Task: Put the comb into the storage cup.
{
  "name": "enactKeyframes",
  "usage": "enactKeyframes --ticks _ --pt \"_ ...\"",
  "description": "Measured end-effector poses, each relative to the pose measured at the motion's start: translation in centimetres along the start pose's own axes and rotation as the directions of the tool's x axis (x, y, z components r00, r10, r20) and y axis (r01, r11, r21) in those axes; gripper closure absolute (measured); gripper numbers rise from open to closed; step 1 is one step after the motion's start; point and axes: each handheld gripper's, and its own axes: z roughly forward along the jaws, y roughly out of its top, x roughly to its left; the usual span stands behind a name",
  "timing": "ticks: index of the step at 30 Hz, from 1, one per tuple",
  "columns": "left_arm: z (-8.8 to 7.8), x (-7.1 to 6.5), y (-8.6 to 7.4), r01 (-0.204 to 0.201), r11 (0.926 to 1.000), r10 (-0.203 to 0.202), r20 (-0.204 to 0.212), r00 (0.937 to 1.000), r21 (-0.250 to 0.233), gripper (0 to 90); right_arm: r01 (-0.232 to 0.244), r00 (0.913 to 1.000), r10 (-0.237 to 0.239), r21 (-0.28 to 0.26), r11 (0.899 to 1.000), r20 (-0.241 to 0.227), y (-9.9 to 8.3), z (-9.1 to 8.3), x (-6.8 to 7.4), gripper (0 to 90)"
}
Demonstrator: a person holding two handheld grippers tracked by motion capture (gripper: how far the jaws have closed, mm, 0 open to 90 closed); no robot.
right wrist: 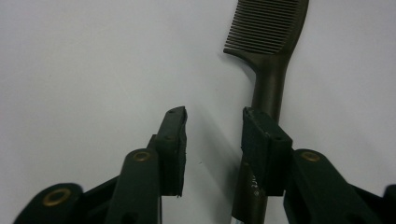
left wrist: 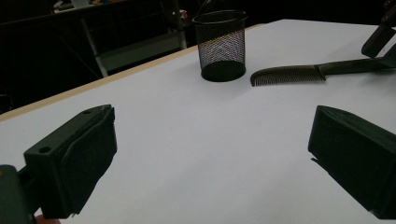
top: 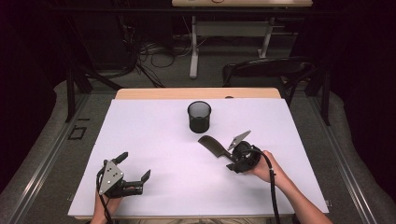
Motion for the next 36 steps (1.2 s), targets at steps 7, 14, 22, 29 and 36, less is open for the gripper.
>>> enactKeyframes --ticks 7,14,22,29,36 --pt "0.0 -0.1 0.0 0.002 1.0000 -0.002 0.003 1.0000 -0.001 1.3 -0.015 0.9998 0.016 -0.003 1.000 0.009 0.1 -0.5 -0.2 41.4" --pt "0.0 0.0 0.0 -0.002 1.0000 0.002 0.002 1.0000 0.004 1.3 -0.022 0.9996 0.022 -0.003 1.000 0.016 0.2 -0.8 -0.8 21.1" --pt "0.1 -0.1 0.0 0.002 1.0000 -0.002 0.006 1.0000 0.002 1.2 -0.036 0.9990 0.036 0.008 0.999 0.026 0.6 -0.6 -1.7 9.0" --pt "0.2 -0.1 0.0 0.002 1.0000 -0.003 0.001 1.0000 0.005 1.2 -0.052 0.9984 0.052 0.008 0.999 0.021 1.4 -0.3 -2.4 2.6" --pt "0.1 -0.1 0.0 0.006 1.0000 -0.006 0.003 1.0000 0.002 1.2 -0.049 0.9987 0.049 0.007 0.999 0.016 2.3 -0.4 -2.8 0.0"
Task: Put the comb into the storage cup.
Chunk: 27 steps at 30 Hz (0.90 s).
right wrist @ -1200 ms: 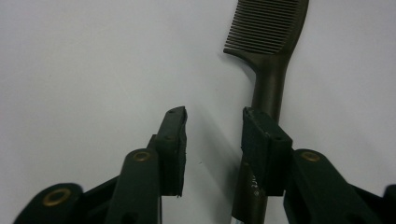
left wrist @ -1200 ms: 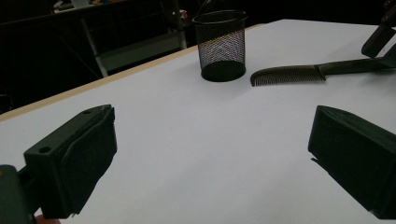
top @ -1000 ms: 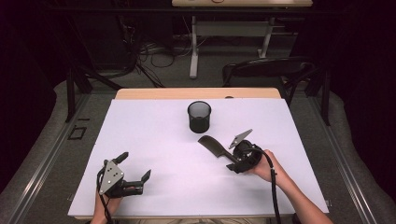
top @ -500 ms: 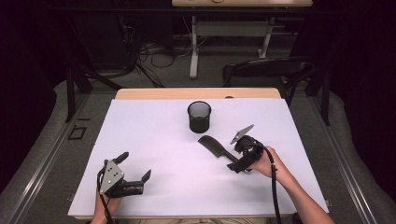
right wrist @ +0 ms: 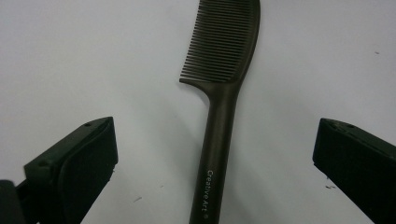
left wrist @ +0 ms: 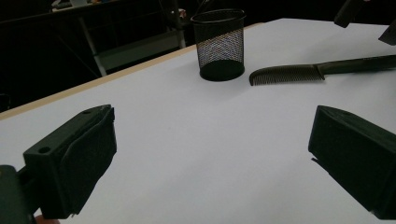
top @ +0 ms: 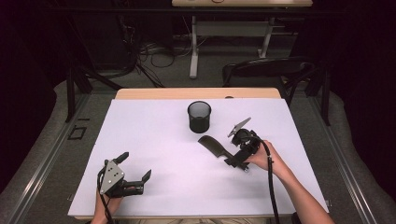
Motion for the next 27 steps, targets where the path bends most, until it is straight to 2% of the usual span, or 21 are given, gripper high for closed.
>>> enactKeyframes --ticks 1,9,16,27 --pt "0.0 0.0 0.0 0.001 1.0000 -0.001 -0.001 1.0000 0.000 1.2 -0.010 0.9999 0.010 -0.007 1.000 0.000 0.1 0.0 0.1 0.0" --pt "0.2 0.0 0.0 -0.005 1.0000 0.005 0.000 1.0000 0.007 1.2 0.001 1.0000 -0.001 0.017 1.000 -0.003 1.0 0.6 0.2 0.0" --pt "0.1 0.0 0.0 -0.002 1.0000 0.002 -0.003 1.0000 0.008 1.2 0.020 0.9998 -0.020 0.049 0.999 -0.003 1.8 1.5 0.4 0.0" --pt "0.1 0.0 0.0 0.000 1.0000 0.000 -0.002 1.0000 0.008 1.2 0.022 0.9997 -0.020 0.102 0.995 -0.016 2.3 2.9 0.4 0.0"
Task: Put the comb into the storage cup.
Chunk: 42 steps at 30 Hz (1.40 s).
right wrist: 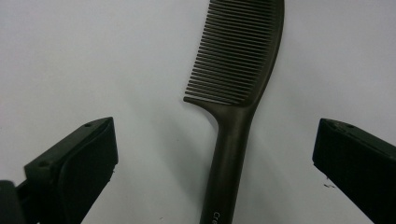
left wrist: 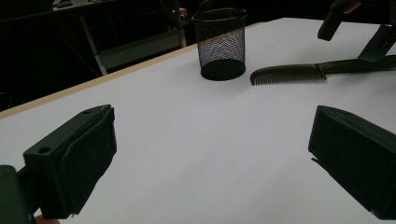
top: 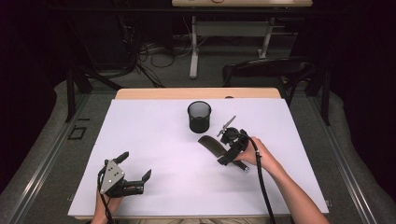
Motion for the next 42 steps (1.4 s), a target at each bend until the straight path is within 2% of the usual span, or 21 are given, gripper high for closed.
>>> enactKeyframes --ticks 11,15,16,18,21,22,23,28,32,34,42 --pt "0.0 0.0 0.0 -0.002 1.0000 0.002 0.000 1.0000 0.000 1.2 0.003 1.0000 -0.003 0.010 1.000 -0.003 0.1 0.3 0.1 0.8" --pt "0.0 0.0 0.0 -0.003 1.0000 0.003 0.002 1.0000 0.000 1.2 0.007 0.9999 -0.007 0.032 0.999 0.010 0.3 0.4 0.3 9.3" --pt "0.0 0.0 0.0 -0.001 1.0000 0.001 0.001 1.0000 -0.001 1.2 0.006 0.9999 -0.007 0.034 0.999 0.014 0.3 0.4 0.4 13.8" --pt "0.0 0.0 0.0 0.001 1.0000 -0.001 -0.001 1.0000 0.000 1.2 0.002 0.9998 -0.003 0.037 0.999 0.020 0.3 0.3 0.4 15.4" --pt "0.0 0.1 0.0 0.001 1.0000 -0.001 -0.002 1.0000 0.000 1.2 -0.009 0.9993 0.007 0.037 0.999 0.036 0.5 0.3 0.3 24.9" --pt "0.0 0.1 0.0 0.001 1.0000 -0.001 -0.002 1.0000 -0.001 1.2 -0.013 0.9994 0.012 0.042 0.999 0.033 0.5 0.3 0.2 27.9" --pt "0.0 0.1 0.0 0.005 1.0000 -0.005 -0.003 1.0000 -0.001 1.2 -0.015 0.9993 0.013 0.043 0.999 0.034 0.6 0.3 0.0 34.8" --pt "0.0 0.1 0.0 0.003 1.0000 -0.003 -0.001 1.0000 0.001 1.2 -0.052 0.9984 0.051 0.064 0.997 0.026 0.7 0.6 -0.5 49.8" --pt "0.0 0.1 0.0 0.005 1.0000 -0.005 -0.002 1.0000 -0.001 1.2 -0.081 0.9966 0.079 0.092 0.993 0.022 0.6 1.0 -0.9 55.7" --pt "0.0 0.1 0.0 0.005 1.0000 -0.005 -0.002 1.0000 -0.002 1.2 -0.080 0.9967 0.078 0.098 0.992 0.022 0.5 1.2 -1.0 57.6" --pt "0.0 0.1 0.0 0.006 1.0000 -0.006 0.002 1.0000 -0.002 1.2 -0.099 0.9949 0.096 0.112 0.989 0.032 0.5 1.9 -0.8 61.0"
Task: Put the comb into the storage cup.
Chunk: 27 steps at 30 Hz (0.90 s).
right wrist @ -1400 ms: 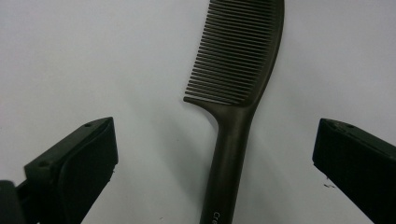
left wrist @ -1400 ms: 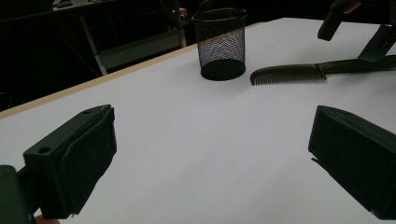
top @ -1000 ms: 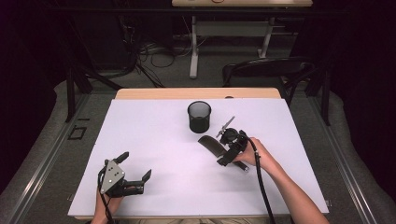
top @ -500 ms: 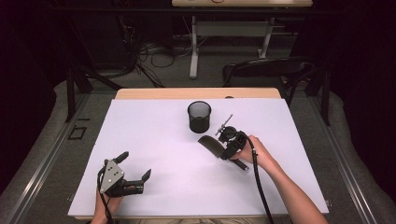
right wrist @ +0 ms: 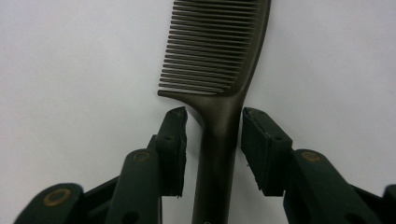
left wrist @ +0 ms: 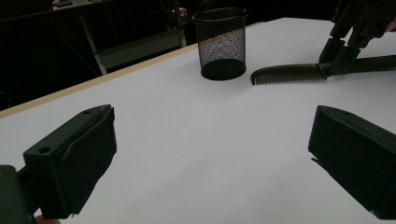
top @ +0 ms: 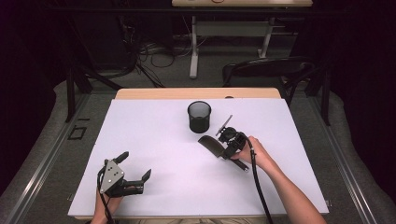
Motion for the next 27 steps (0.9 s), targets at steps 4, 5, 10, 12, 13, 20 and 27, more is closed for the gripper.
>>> enactKeyframes --ticks 4,5,10,12,13,20,27 --pt "0.0 0.0 0.0 -0.005 1.0000 0.005 0.001 1.0000 0.001 1.2 -0.007 0.9999 0.007 0.012 1.000 0.009 -0.1 0.3 0.1 63.2" --pt "0.0 0.0 0.0 -0.005 1.0000 0.005 0.001 1.0000 0.000 1.2 -0.009 0.9999 0.009 0.012 1.000 0.012 -0.1 0.3 0.1 63.5" --pt "0.0 0.0 0.0 -0.005 1.0000 0.005 0.001 1.0000 0.001 1.2 -0.028 0.9995 0.028 0.009 1.000 0.013 -0.3 0.2 0.1 67.2" --pt "0.0 0.0 0.0 -0.002 1.0000 0.002 0.001 1.0000 0.001 1.2 -0.036 0.9993 0.036 -0.001 0.999 0.008 -0.5 0.2 -0.1 69.8" --pt "0.0 0.0 0.0 -0.002 1.0000 0.002 0.000 1.0000 0.002 1.2 -0.042 0.9991 0.042 -0.006 0.999 0.003 -0.5 0.2 -0.2 70.1" --pt "0.0 0.0 0.0 0.002 1.0000 -0.002 -0.002 1.0000 0.001 1.2 -0.064 0.9978 0.064 -0.023 0.998 -0.014 -0.9 0.1 -0.4 72.5" --pt "0.0 0.0 0.0 -0.001 1.0000 0.001 -0.002 1.0000 0.000 1.2 -0.063 0.9979 0.062 -0.055 0.997 -0.021 -1.4 -1.0 -0.7 72.7"
